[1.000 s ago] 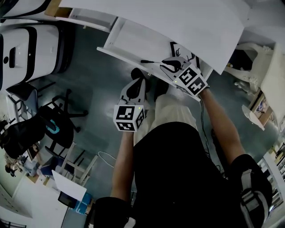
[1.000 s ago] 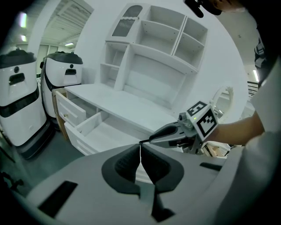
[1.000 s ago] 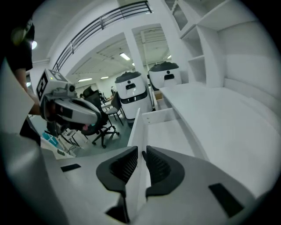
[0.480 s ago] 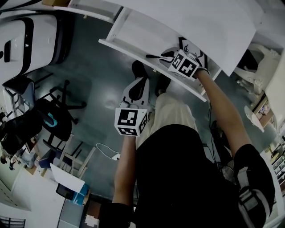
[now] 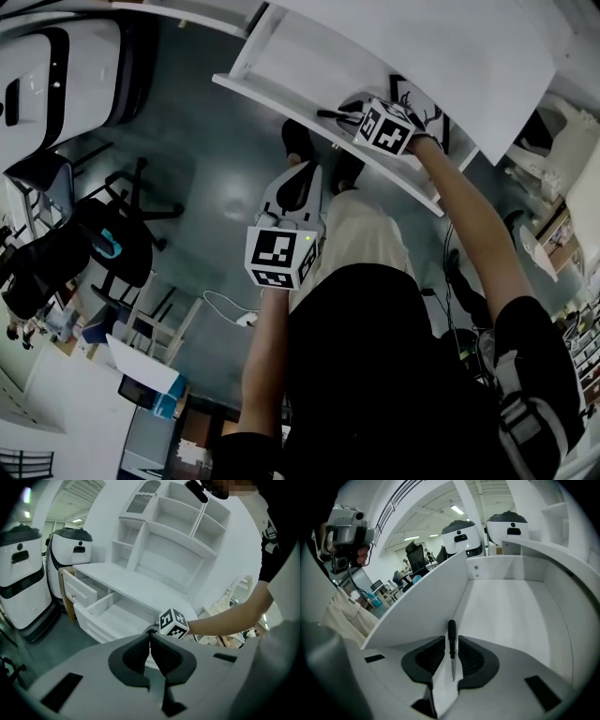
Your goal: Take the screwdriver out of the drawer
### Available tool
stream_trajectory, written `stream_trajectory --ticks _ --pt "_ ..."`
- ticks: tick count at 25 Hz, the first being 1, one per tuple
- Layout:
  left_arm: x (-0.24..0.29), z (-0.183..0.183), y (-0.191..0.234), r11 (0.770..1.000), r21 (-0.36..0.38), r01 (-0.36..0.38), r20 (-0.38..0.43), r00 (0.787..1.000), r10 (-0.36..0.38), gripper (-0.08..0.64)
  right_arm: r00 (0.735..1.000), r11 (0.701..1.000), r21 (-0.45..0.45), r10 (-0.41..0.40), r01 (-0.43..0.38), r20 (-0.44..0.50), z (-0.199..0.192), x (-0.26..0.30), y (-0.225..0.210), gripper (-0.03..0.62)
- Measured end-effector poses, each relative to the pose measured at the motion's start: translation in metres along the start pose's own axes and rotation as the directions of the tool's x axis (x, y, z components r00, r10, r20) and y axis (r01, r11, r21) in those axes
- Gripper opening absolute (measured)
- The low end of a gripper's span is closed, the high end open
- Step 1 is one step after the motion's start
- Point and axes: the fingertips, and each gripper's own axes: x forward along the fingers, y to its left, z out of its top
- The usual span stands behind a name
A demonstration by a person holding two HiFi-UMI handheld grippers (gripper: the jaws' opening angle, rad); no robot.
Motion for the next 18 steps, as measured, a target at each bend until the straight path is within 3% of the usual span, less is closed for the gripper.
stream_trajectory --ticks 18 --pt "-0.002 -0.002 0.016 1.000 -0.018 0.011 -0.030 0.999 -0.011 0.028 0.997 0.995 -0.087 -0.060 0.056 -0.044 -0.005 0.023 -0.003 0.063"
